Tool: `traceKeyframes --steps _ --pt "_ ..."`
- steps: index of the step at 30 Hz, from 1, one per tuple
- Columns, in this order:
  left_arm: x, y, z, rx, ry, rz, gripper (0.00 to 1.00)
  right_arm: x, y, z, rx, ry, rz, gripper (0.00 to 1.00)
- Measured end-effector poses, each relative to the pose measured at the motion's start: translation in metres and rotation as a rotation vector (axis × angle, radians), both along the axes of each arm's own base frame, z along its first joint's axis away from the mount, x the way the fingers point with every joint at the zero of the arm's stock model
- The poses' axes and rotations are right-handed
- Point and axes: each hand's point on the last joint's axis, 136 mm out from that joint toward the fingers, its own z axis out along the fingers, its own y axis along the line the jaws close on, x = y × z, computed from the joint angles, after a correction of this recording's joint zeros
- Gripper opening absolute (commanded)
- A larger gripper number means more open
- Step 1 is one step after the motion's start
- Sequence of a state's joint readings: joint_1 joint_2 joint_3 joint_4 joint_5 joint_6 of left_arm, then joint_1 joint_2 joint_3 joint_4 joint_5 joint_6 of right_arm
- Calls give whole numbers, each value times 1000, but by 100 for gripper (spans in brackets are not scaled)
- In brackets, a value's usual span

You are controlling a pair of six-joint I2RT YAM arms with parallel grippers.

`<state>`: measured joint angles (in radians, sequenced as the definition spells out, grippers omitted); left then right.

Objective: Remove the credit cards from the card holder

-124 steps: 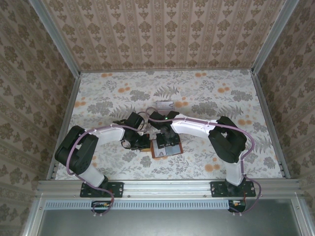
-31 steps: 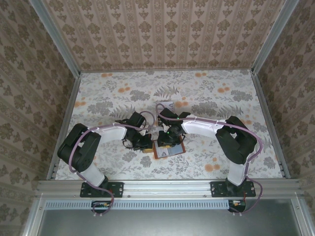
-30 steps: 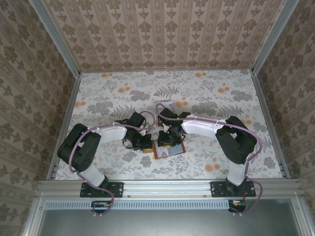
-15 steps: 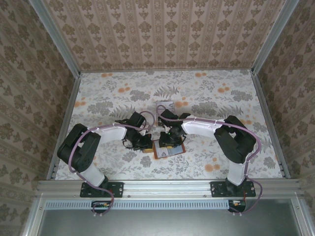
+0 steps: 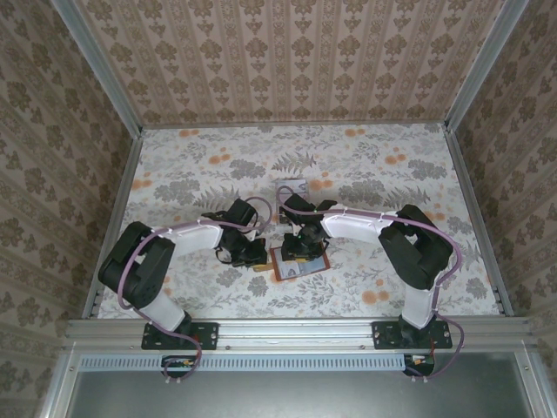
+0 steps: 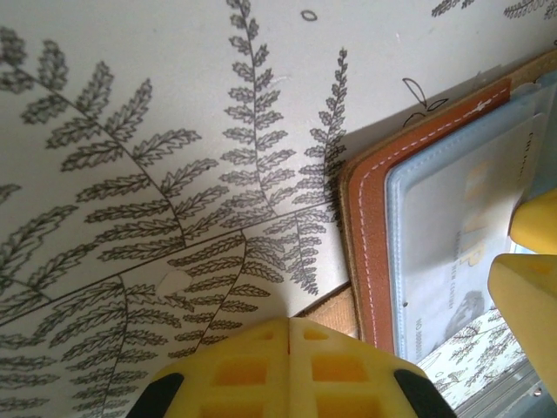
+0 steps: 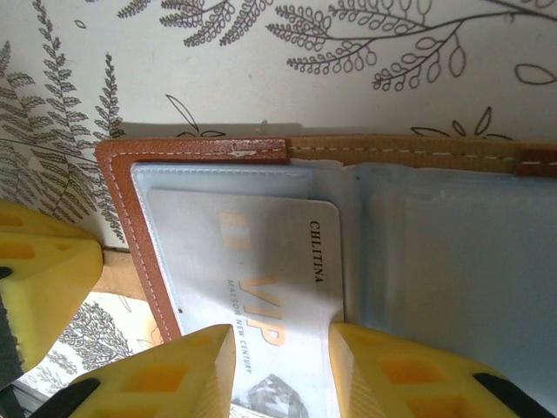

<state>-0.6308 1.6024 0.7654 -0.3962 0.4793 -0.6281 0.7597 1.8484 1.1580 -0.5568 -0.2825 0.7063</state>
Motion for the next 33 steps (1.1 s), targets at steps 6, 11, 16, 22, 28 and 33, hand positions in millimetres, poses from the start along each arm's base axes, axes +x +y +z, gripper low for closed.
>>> traceKeyframes --steps 6,11,16,22,28,33 --pt "0 -2 -1 -12 7 -4 0 1 -4 0 -20 -9 -4 38" --pt "0 -2 -1 -13 6 -5 0 2 -8 0 -42 -16 -6 38" --pt "0 -2 -1 -14 4 -12 0 2 -18 0 -93 -29 -5 38" --pt "0 -2 0 -15 2 -18 0 0 -25 -1 -124 -26 -2 38" --pt "2 -1 -1 -8 10 -26 0 3 -24 8 -97 -35 -10 39" --pt "11 7 0 6 9 -12 0 8 -21 16 -19 -35 -45 38"
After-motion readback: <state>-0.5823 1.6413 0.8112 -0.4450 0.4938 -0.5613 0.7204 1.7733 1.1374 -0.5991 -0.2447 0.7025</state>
